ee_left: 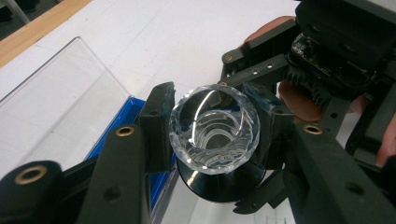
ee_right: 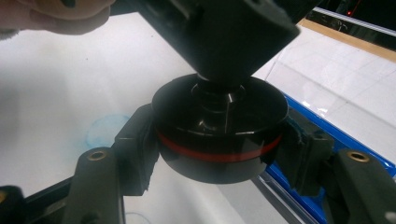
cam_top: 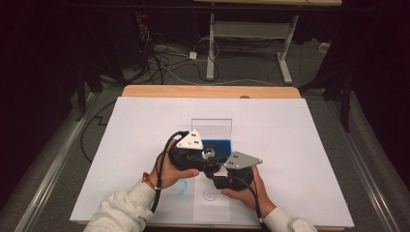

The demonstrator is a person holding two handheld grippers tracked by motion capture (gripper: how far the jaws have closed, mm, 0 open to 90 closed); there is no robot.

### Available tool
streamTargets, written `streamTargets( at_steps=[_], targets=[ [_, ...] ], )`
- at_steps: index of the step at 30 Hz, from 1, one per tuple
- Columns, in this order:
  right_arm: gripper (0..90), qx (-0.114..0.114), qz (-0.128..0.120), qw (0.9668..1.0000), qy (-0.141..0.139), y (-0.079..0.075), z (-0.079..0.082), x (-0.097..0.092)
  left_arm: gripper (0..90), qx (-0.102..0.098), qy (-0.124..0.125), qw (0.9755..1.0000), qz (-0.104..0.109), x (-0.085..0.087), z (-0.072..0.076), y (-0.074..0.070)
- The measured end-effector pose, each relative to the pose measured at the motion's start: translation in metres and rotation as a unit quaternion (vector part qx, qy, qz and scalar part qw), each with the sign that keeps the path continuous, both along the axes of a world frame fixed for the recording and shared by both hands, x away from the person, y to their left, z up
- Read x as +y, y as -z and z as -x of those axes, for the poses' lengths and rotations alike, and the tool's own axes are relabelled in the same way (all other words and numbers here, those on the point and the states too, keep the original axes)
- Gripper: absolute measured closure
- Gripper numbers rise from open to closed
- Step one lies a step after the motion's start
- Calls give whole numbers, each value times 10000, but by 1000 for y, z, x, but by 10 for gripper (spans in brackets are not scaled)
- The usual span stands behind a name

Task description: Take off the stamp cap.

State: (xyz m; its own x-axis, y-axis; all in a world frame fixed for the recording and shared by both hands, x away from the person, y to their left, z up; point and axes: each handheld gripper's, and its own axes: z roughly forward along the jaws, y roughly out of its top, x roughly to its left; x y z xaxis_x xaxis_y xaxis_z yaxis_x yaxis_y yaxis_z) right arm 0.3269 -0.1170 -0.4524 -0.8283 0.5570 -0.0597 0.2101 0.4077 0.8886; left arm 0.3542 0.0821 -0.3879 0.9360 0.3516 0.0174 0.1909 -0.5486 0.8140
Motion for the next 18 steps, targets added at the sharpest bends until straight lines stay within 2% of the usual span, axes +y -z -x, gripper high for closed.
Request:
streamTargets(
  at_steps=[3,6,8,10,18],
  targets=[
    [332,85,68,9999,-15,2,0,2,548,-17,10,10000,47,0,1,-1],
    [374,78,-21,10000,-7,3,-1,1,548,-29,5,10000,63,0,2,-1],
    [371,10,-97,10000,13,2,-1,-1,548,-48,43,10000,19,0,2,-2],
    [375,47,-127,9999,15,1,-1,-2,548,-36,28,10000,65,0,2,-1],
    [378,46,-43,10000,4,3,-1,-2,548,-31,24,9999,109,-1,3,-1]
  ],
)
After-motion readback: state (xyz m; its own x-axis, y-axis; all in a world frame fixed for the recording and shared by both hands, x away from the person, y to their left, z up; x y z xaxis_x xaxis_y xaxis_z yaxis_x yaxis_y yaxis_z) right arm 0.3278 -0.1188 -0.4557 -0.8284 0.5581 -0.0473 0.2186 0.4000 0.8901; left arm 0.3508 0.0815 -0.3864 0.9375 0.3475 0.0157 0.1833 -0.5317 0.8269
